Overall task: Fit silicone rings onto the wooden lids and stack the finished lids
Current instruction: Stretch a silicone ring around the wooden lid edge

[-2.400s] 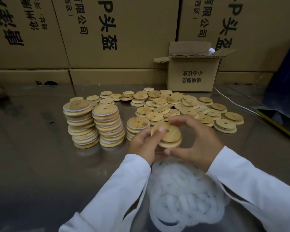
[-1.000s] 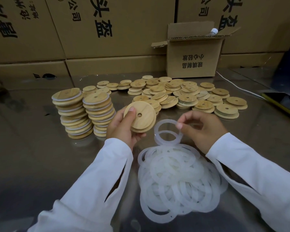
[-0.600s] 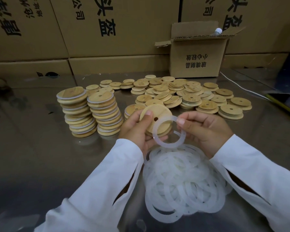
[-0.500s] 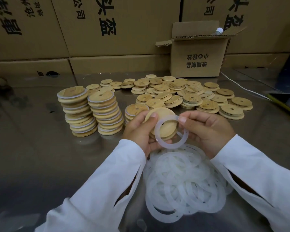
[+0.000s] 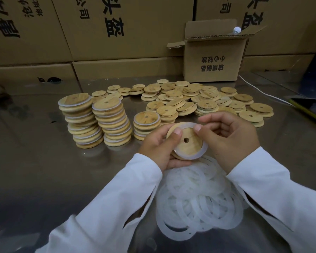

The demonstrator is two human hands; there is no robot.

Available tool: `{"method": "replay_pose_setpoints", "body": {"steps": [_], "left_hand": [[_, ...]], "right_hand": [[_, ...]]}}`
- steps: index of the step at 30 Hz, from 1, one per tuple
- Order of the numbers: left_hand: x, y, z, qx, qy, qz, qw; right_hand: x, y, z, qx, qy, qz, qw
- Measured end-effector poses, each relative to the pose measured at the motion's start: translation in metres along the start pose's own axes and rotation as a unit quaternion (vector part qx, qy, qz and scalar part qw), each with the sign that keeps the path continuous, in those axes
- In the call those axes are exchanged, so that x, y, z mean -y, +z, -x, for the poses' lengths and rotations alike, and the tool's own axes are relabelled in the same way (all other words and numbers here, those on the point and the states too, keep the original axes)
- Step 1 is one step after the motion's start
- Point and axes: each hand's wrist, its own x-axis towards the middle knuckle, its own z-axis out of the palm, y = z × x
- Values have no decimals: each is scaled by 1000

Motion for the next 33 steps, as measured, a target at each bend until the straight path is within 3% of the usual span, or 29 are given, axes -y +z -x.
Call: {"method": "replay_pose_setpoints", "body": {"steps": [10, 18, 33], "left_hand": [[1, 5, 3, 16, 15, -14, 1000], [0, 5, 3, -6, -10, 21, 1000], [3, 7, 1, -32, -9, 6, 999]], "right_hand": [[2, -1, 2, -18, -102, 77, 992], [-3, -1, 1, 11, -46, 128, 991], [-2, 4, 3, -8, 28, 17, 999]]}}
